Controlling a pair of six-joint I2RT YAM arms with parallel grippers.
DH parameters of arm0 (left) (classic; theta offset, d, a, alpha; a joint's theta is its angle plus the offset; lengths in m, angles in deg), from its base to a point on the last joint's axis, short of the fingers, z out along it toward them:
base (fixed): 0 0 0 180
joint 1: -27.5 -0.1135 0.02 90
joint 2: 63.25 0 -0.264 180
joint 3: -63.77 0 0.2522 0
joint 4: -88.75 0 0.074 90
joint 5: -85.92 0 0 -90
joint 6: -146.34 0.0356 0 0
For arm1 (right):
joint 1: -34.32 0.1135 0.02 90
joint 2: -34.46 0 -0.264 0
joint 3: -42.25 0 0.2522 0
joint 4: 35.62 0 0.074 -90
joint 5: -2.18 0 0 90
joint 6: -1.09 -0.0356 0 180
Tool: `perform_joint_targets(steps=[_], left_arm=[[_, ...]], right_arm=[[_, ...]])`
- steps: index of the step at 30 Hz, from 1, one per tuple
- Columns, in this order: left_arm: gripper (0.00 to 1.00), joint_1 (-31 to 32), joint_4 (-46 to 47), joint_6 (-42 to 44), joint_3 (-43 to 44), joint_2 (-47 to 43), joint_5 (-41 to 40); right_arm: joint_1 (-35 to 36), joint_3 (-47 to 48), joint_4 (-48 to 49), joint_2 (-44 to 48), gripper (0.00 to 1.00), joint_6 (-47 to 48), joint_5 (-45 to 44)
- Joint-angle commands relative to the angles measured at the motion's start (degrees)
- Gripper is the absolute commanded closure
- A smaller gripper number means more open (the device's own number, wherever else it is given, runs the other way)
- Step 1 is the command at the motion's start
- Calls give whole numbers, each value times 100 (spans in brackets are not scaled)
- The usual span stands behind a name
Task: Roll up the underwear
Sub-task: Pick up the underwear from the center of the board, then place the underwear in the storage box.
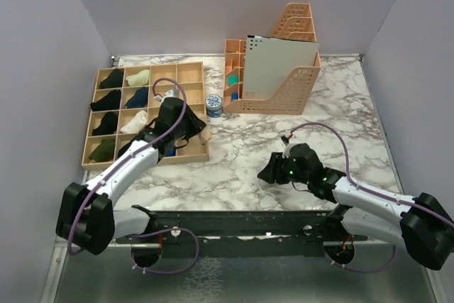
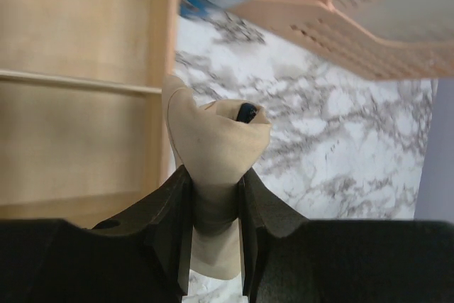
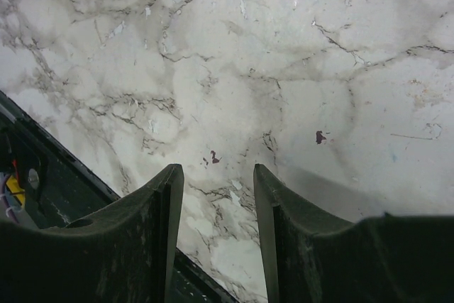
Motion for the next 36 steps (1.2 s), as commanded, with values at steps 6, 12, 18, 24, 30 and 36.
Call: perform_joint_targets(steps=[6, 12, 18, 24, 30, 36], left_arm=[[100, -1340, 630, -666, -564, 287, 670], [100, -1436, 1085, -1165, -950, 623, 814], [100, -1428, 1688, -1658, -1476, 811, 1006], [100, -1427, 1946, -2231, -1887, 657, 958], [90, -1419, 1367, -2119, -1638, 750, 622], [62, -1349, 777, -1827, -1254, 816, 373]], right_arm=[[27, 69, -382, 150, 52, 29, -23], [30, 71, -531, 98, 52, 58, -23], [27, -2, -445, 60, 52, 19, 35], [33, -28, -188, -109, 52, -25, 120], [29, 21, -138, -284, 52, -18, 194], [26, 75, -156, -289, 53, 6, 166]])
